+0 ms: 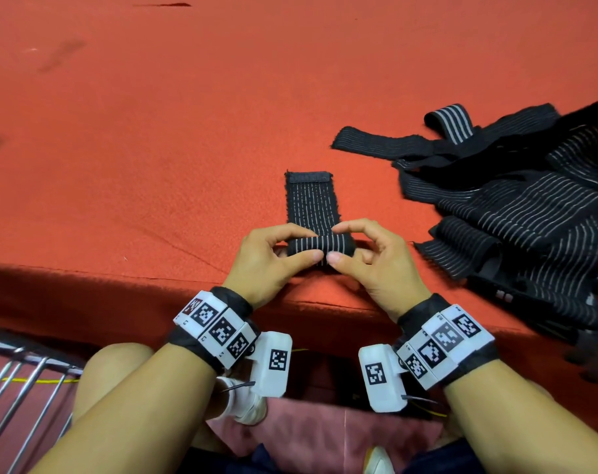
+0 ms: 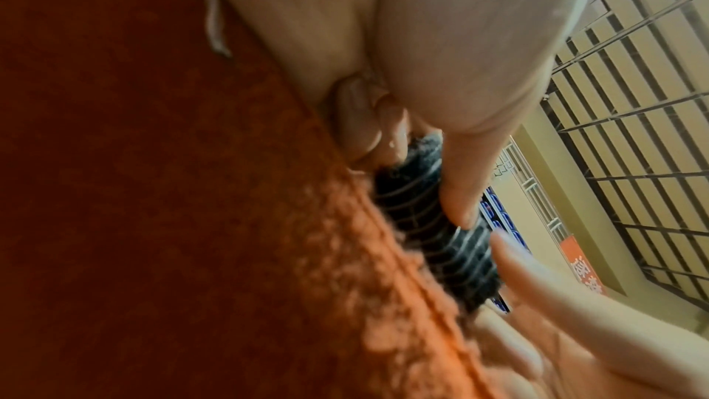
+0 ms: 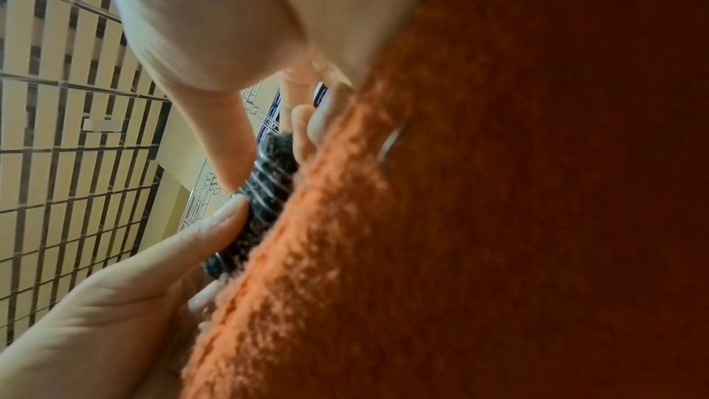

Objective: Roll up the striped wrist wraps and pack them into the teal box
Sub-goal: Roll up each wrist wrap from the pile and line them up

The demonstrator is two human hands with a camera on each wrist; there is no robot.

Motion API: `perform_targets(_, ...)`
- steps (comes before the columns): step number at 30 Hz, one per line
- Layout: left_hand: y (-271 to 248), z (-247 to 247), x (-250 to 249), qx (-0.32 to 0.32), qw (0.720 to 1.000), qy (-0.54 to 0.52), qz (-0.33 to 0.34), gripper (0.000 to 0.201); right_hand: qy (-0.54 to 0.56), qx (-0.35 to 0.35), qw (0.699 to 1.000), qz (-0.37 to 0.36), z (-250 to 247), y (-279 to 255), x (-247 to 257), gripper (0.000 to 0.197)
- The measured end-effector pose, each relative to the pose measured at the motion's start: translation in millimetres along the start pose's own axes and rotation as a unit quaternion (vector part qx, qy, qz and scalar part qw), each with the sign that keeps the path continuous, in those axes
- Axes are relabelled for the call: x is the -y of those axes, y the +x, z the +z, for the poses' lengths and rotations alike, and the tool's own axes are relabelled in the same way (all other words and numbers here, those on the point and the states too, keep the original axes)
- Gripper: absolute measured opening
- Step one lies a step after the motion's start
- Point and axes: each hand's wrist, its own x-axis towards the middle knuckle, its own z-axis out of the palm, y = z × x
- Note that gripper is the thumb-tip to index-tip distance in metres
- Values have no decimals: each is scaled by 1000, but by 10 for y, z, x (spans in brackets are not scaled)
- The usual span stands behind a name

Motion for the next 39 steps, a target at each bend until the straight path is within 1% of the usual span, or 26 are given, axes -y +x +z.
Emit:
perform_targets(2, 0, 3, -18, -1, 1000, -7, -6, 13, 7, 8, 1000, 2, 11, 4, 9, 30)
perform_targets(4, 7, 11, -4, -5, 1000, -2, -7, 13, 12, -2, 1000, -3, 25, 11, 30, 27)
perform_targets(8, -1, 9, 25, 13, 1000, 18, 6, 37, -7, -30, 1000, -3, 29, 13, 42, 17)
perform_targets(10, -6, 0, 25, 28, 999, 19, 11, 41, -9, -43, 999, 2, 35, 25, 40, 12)
perform_targets(12, -3, -5, 17, 31, 1000, 5, 0, 38, -23, -51, 998, 3, 46, 39, 36, 8)
perform_targets(14, -2, -2, 5, 11, 1000, -2, -9, 31, -25, -50, 998, -2, 55, 35, 54, 8)
perform_targets(18, 10, 3, -15, -13, 1000, 7, -12, 17, 17, 1, 1000, 6, 37, -10, 47, 32)
perform_targets(19, 14, 3, -16, -13, 1000, 13, -14, 15, 16, 9, 1000, 8, 30, -12, 44, 36)
perform_targets(21, 24, 5, -9, -12, 999, 29, -21, 12, 6, 11, 1000, 9, 19, -3, 41, 33)
perform_targets(22, 26, 8, -5, -8, 999, 37, -24, 14, 4, 6, 1000, 8, 18, 2, 45, 29)
perform_targets(24, 19, 13, -10, 5, 999, 38, -21, 28, -6, -13, 1000, 3, 23, 13, 39, 23)
perform_targets(27, 18, -1, 22, 22, 998, 59, 26, 44, -19, -42, 999, 0, 49, 37, 36, 13)
perform_targets(28, 20, -3, 32, 26, 997, 61, 35, 46, -24, -49, 999, 0, 54, 45, 36, 10)
perform_targets(30, 30, 3, 48, 25, 999, 24, 14, 42, -42, -57, 998, -1, 54, 60, 24, 7)
perform_targets(32, 36, 9, 47, 15, 1000, -17, -14, 35, -44, -52, 998, -4, 55, 52, 37, 10)
perform_targets(33, 38, 12, 45, 9, 1000, -20, -20, 31, -37, -43, 998, -6, 56, 39, 47, 15)
perform_targets(36, 46, 9, 43, 3, 1000, 13, -19, 23, -7, -9, 1000, 2, 23, 0, 36, 36)
perform_targets(37, 52, 8, 45, 2, 999, 28, -19, 21, -11, 0, 1000, 5, 13, -1, 29, 39)
perform_targets(39, 63, 5, 45, 1, 998, 50, -22, 21, -24, 11, 1000, 11, 8, 10, 14, 36)
